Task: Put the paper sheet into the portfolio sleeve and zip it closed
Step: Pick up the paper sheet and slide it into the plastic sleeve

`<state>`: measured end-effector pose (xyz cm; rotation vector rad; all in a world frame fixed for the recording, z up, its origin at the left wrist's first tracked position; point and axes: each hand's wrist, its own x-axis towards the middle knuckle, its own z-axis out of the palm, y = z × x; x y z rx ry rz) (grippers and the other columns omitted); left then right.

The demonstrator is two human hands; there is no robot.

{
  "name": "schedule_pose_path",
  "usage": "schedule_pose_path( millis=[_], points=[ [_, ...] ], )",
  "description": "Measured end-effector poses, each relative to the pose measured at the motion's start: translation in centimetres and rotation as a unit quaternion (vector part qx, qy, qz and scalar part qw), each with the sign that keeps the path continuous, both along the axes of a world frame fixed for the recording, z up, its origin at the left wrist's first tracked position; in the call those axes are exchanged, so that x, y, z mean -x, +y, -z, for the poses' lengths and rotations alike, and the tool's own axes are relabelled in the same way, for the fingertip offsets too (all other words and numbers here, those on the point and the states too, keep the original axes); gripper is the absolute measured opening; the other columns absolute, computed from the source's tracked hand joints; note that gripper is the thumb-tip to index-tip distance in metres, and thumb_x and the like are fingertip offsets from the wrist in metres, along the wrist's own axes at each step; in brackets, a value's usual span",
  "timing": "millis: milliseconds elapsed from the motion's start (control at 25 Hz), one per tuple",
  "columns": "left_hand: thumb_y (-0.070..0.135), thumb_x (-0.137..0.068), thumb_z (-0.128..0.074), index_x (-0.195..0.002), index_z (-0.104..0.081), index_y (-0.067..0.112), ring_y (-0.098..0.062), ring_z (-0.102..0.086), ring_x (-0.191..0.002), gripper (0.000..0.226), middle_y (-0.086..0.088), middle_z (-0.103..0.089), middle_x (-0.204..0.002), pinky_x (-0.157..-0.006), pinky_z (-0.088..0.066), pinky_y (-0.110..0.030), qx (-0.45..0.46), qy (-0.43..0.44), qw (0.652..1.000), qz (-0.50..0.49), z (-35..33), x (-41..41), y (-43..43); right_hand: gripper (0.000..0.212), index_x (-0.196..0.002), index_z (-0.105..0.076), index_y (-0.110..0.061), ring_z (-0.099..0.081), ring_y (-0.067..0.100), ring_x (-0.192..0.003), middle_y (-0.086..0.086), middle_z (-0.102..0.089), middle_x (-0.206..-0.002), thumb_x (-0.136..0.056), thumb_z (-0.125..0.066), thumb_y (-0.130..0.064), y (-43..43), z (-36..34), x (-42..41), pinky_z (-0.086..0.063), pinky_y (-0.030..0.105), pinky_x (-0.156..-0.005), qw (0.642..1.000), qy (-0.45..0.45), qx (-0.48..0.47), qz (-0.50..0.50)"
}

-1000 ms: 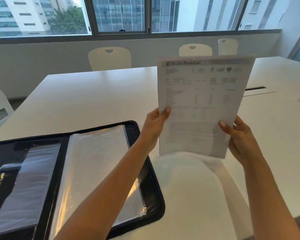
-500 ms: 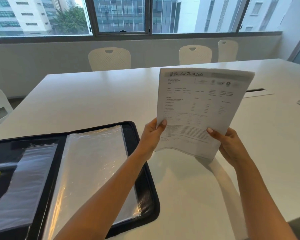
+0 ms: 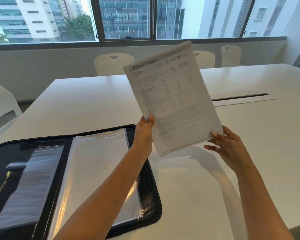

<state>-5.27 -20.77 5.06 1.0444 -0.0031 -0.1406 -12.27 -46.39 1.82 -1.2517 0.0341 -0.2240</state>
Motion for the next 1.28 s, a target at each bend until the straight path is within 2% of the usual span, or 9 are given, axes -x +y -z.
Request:
schedule_pose_path(
  millis=[120, 280, 400, 640, 720, 840, 960, 1120, 1280],
  points=[
    [0.017, -0.098, -0.053, -0.104, -0.067, 0.026, -0.028, -0.065, -0.104, 0.018, -0.003, -0.074, -0.104, -0.092, -0.052, -0.055, 0.093, 0.070, 0.993, -0.015, -0.1, 0.1, 0.2, 0.054, -0.110, -0.069, -0.024, -0.067, 0.025, -0.095, 0.002, -0.072, -0.099, -0.084, -0.043, 0.015, 3.9, 0.4, -0.3, -0.060, 0.042, -0.076, 0.991, -0.009, -0.135, -0.010],
    [0.017, -0.098, -0.052, -0.105, -0.065, 0.024, -0.029, -0.065, -0.104, 0.017, -0.007, -0.072, -0.108, -0.092, -0.051, -0.056, 0.146, 0.122, 0.981, -0.028, 0.4, 1.3, -0.1, 0.045, -0.135, -0.053, -0.013, -0.061, 0.030, -0.118, 0.010, -0.064, -0.129, -0.092, -0.053, 0.003, 10.7, 0.1, -1.1, -0.053, 0.051, -0.092, 0.977, -0.031, -0.212, -0.008],
    [0.017, -0.099, -0.050, -0.107, -0.065, 0.023, -0.030, -0.065, -0.103, 0.018, -0.009, -0.071, -0.107, -0.092, -0.052, -0.055, 0.149, 0.133, 0.978, -0.058, 0.9, 1.6, 0.5, 0.046, -0.136, -0.051, -0.011, -0.060, 0.034, -0.118, 0.016, -0.061, -0.132, -0.093, -0.056, 0.002, 13.3, 0.0, -1.4, -0.051, 0.056, -0.095, 0.970, -0.026, -0.241, 0.017],
    [0.021, -0.100, -0.049, -0.099, -0.063, 0.024, -0.033, -0.065, -0.096, 0.015, -0.013, -0.069, -0.102, -0.091, -0.052, -0.055, 0.109, 0.208, 0.967, -0.103, 3.1, 2.4, 2.1, 0.031, -0.117, -0.065, -0.018, -0.068, 0.032, -0.105, 0.013, -0.070, -0.118, -0.091, -0.059, -0.001, 16.2, 2.2, -1.3, -0.058, 0.051, -0.083, 0.977, 0.045, -0.201, 0.049],
    [0.016, -0.098, -0.052, -0.108, -0.062, 0.015, -0.034, -0.067, -0.094, 0.014, -0.016, -0.070, -0.102, -0.086, -0.055, -0.054, 0.099, 0.237, 0.961, -0.102, 3.5, 2.4, 2.9, 0.028, -0.115, -0.064, -0.014, -0.069, 0.031, -0.100, 0.015, -0.071, -0.116, -0.092, -0.056, 0.001, 16.1, 2.2, -1.6, -0.061, 0.047, -0.076, 0.974, 0.093, -0.202, 0.045],
    [0.003, -0.092, -0.058, -0.115, -0.058, 0.003, -0.035, -0.069, -0.085, 0.023, -0.020, -0.069, -0.100, -0.078, -0.058, -0.052, 0.081, 0.269, 0.953, -0.110, 4.0, 1.9, 5.1, 0.027, -0.111, -0.063, -0.006, -0.068, 0.036, -0.102, 0.020, -0.070, -0.115, -0.091, -0.052, 0.008, 14.6, 2.3, -1.5, -0.059, 0.055, -0.074, 0.960, 0.198, -0.196, 0.003],
    [0.001, -0.089, -0.062, -0.116, -0.056, 0.008, -0.037, -0.070, -0.083, 0.029, -0.019, -0.070, -0.100, -0.081, -0.055, -0.057, 0.064, 0.279, 0.949, -0.131, 4.2, 0.8, 8.5, 0.031, -0.111, -0.064, -0.005, -0.066, 0.042, -0.103, 0.023, -0.070, -0.111, -0.086, -0.057, 0.010, 12.7, 2.7, -0.5, -0.059, 0.057, -0.068, 0.950, 0.263, -0.161, -0.044],
    [0.003, -0.089, -0.062, -0.111, -0.057, 0.010, -0.037, -0.069, -0.080, 0.024, -0.019, -0.071, -0.093, -0.076, -0.055, -0.061, 0.079, 0.296, 0.944, -0.120, 4.6, 0.1, 10.7, 0.032, -0.114, -0.066, -0.009, -0.065, 0.043, -0.107, 0.024, -0.070, -0.112, -0.083, -0.066, 0.002, 11.6, 2.7, 0.0, -0.058, 0.058, -0.073, 0.936, 0.292, -0.182, -0.069],
    [0.001, -0.090, -0.060, -0.112, -0.055, 0.012, -0.036, -0.068, -0.085, 0.025, -0.019, -0.069, -0.100, -0.082, -0.053, -0.061, 0.138, 0.283, 0.941, -0.121, 4.7, 0.6, 10.1, 0.032, -0.113, -0.061, -0.009, -0.069, 0.039, -0.097, 0.021, -0.071, -0.107, -0.087, -0.059, 0.009, 12.2, 2.2, -1.2, -0.061, 0.051, -0.066, 0.963, 0.258, -0.077, -0.007]
  ],
)
